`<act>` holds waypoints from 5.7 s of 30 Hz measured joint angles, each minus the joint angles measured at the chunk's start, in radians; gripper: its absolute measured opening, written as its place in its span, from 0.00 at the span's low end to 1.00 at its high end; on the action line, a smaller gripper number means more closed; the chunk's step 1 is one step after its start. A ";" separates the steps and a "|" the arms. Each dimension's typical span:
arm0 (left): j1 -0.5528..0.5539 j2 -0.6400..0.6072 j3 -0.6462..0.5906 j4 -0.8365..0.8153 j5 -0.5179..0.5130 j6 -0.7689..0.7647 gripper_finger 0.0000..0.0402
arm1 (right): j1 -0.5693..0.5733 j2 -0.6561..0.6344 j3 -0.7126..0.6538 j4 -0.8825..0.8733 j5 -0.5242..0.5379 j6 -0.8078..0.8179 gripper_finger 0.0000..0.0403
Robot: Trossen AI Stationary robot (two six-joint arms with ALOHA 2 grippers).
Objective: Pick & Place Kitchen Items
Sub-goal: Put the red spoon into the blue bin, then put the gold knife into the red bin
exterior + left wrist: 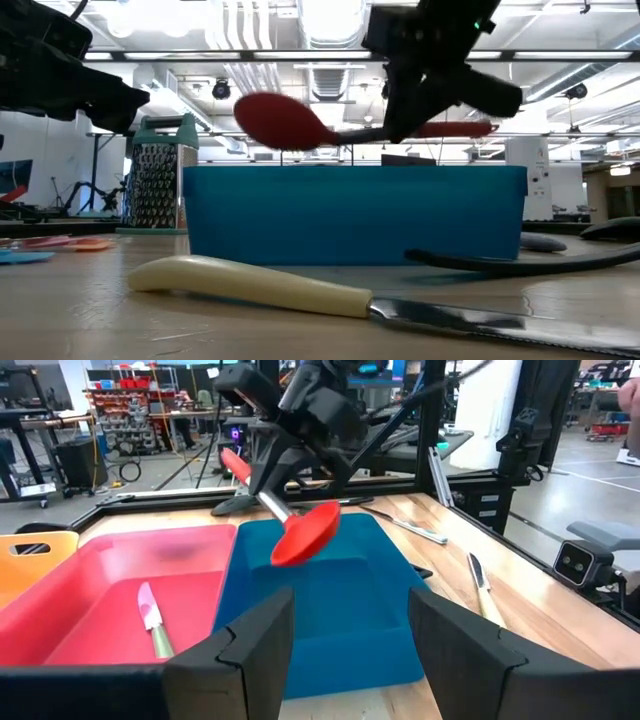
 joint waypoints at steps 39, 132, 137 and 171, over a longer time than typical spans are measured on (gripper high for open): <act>0.000 0.000 0.000 0.005 0.000 0.000 0.50 | 0.086 0.144 0.008 0.047 -0.130 -0.012 0.10; 0.000 0.003 0.000 -0.010 0.002 0.050 0.50 | 0.175 -1.229 -0.517 0.101 -0.228 0.558 0.02; 0.000 0.004 0.000 -0.012 0.002 0.024 0.50 | 0.175 -1.313 -0.547 0.099 -0.227 0.543 0.02; -0.003 0.019 0.015 0.249 0.118 -0.143 0.50 | 0.175 -1.353 -0.560 0.099 -0.227 0.543 0.02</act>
